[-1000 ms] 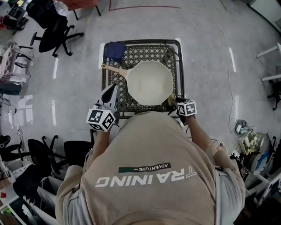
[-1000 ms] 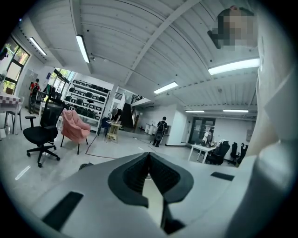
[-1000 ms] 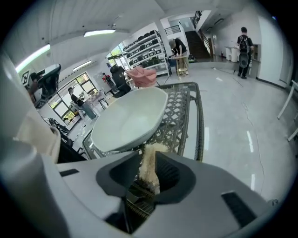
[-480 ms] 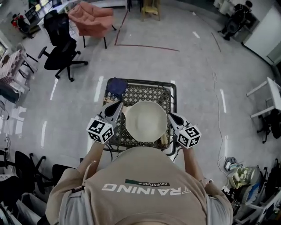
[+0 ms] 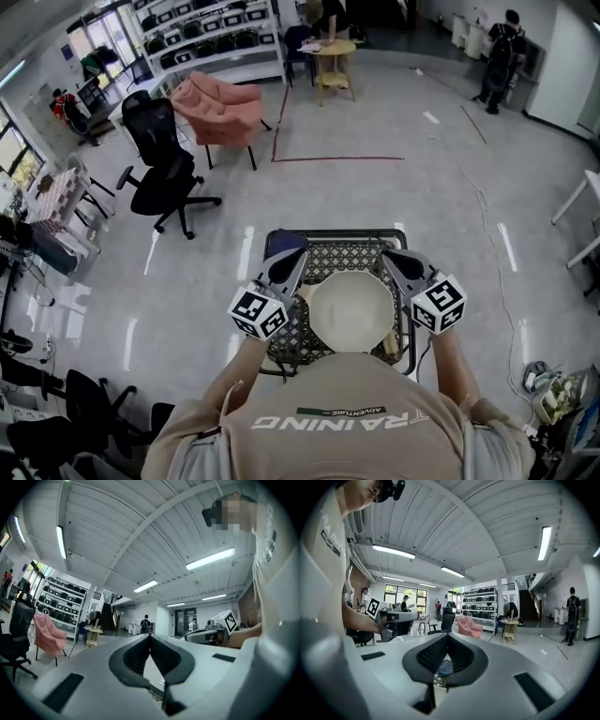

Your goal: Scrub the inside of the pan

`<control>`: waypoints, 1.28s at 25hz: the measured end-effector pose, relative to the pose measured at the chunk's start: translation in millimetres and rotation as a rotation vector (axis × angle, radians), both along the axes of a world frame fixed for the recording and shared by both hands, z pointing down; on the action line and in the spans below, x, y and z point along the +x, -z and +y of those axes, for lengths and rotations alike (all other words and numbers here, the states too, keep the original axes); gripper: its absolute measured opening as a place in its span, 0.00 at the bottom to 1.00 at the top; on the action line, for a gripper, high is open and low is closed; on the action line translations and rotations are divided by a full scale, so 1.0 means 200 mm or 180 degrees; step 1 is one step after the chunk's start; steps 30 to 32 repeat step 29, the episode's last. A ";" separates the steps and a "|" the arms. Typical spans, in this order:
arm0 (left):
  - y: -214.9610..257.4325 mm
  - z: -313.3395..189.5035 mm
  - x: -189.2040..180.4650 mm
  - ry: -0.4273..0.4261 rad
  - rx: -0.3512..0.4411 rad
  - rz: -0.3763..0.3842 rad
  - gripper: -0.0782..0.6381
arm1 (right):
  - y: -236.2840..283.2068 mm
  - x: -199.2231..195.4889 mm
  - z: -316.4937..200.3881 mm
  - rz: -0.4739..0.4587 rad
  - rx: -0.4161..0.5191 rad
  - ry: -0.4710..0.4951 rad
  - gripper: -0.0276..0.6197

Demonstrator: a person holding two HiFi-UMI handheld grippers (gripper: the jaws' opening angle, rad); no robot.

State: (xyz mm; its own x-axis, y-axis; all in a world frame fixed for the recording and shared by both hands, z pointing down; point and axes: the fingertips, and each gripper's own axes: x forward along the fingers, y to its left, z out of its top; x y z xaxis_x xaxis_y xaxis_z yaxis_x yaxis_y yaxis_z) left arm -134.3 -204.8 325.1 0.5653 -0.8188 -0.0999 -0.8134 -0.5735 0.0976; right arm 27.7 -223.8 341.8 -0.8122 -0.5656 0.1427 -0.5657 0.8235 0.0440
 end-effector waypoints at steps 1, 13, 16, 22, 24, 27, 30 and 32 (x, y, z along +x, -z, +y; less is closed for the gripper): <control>0.01 -0.01 0.00 0.0004 0.0019 -0.0027 0.13 | 0.00 -0.02 -0.04 0.0019 0.0040 -0.0004 0.07; -0.18 0.01 -0.02 0.0186 -0.0267 0.0051 0.13 | -0.13 -0.18 -0.02 -0.0211 -0.0082 0.0232 0.07; -0.21 0.03 0.02 0.0122 -0.0319 0.0015 0.13 | -0.17 -0.19 -0.01 -0.0214 -0.0129 0.0234 0.07; -0.28 0.02 0.05 0.0083 -0.0358 -0.0022 0.13 | -0.17 -0.18 -0.09 -0.0277 -0.0093 0.0146 0.07; -0.31 0.01 0.06 0.0076 -0.0391 -0.0015 0.13 | -0.18 -0.17 -0.10 -0.0299 -0.0090 0.0133 0.07; -0.33 0.01 0.04 0.0084 -0.0414 -0.0044 0.13 | -0.20 -0.17 -0.07 -0.0287 -0.0075 0.0152 0.07; -0.33 0.01 0.03 0.0091 -0.0415 -0.0067 0.13 | -0.21 -0.17 -0.06 -0.0269 -0.0064 0.0153 0.07; -0.33 0.01 0.03 0.0091 -0.0415 -0.0067 0.13 | -0.21 -0.17 -0.06 -0.0269 -0.0064 0.0153 0.07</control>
